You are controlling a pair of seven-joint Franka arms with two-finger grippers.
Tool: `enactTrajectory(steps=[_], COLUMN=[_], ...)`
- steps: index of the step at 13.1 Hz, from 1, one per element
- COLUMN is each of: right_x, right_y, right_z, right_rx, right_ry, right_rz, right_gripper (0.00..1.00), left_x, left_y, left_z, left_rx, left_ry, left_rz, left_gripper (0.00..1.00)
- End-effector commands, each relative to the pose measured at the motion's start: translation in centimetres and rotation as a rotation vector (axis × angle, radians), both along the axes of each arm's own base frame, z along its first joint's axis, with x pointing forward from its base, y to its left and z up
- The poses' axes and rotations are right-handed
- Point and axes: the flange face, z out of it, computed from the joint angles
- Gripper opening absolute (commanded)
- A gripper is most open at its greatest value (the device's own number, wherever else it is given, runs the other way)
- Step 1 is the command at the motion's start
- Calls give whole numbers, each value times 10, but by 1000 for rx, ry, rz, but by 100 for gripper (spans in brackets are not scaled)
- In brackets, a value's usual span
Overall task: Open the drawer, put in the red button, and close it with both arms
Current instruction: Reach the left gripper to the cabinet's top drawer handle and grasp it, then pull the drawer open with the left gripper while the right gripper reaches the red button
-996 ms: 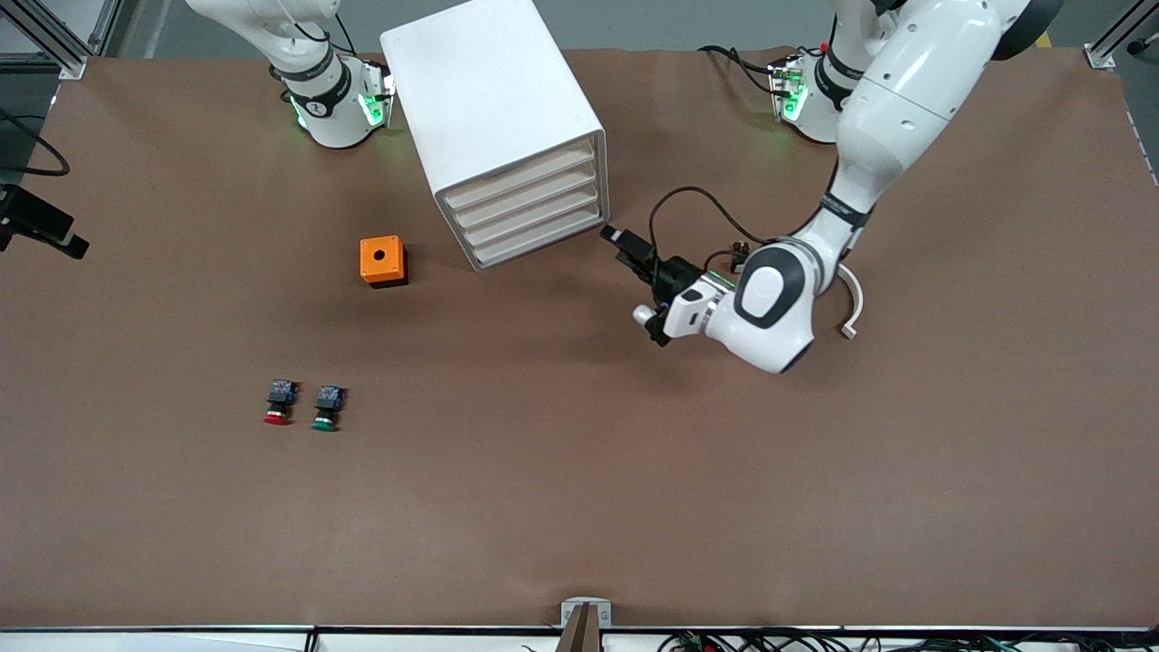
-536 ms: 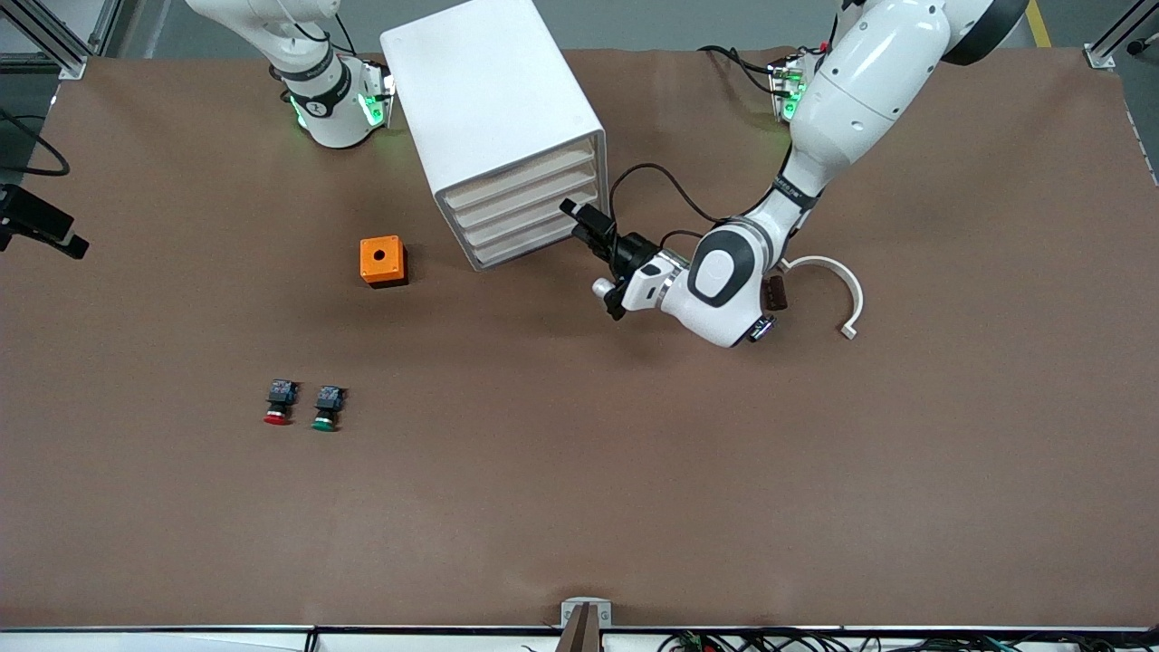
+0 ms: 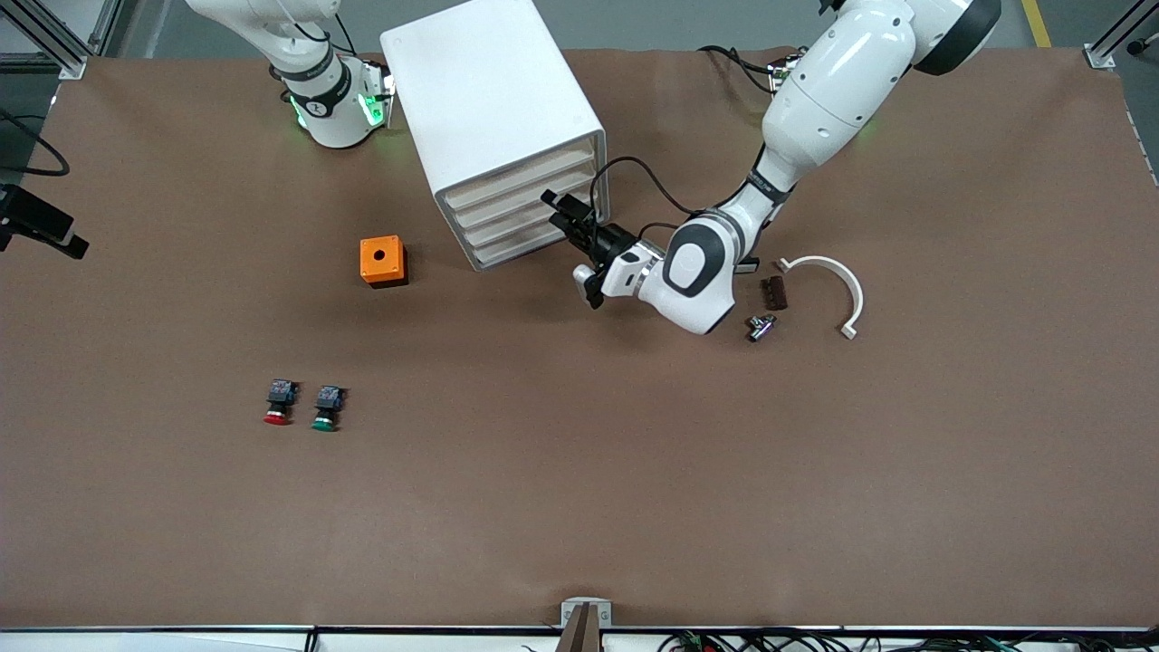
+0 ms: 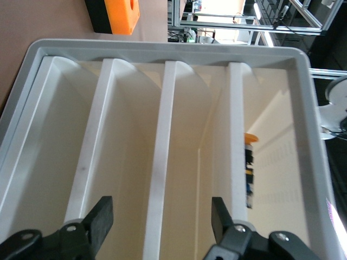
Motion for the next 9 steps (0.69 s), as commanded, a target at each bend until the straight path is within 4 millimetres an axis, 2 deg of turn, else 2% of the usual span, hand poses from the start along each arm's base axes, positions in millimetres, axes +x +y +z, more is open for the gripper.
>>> enactTrajectory(steps=[1, 4, 6, 9], right_x=[-3, -3, -3, 4], right_y=[-7, -8, -8, -5], right_z=[12, 11, 10, -4], right_rx=[-17, -17, -16, -11], right_ry=[-16, -13, -10, 17], right_rz=[0, -3, -3, 2], right_gripper=[100, 100, 100, 100], left_x=[-11, -15, -21, -26], left_y=[-14, -18, -25, -35], left_z=[-2, -5, -6, -2], left_rx=[-20, -19, -9, -18], left_ry=[-29, -29, -32, -25], left_rz=[29, 29, 38, 53], left_gripper=[77, 71, 61, 49])
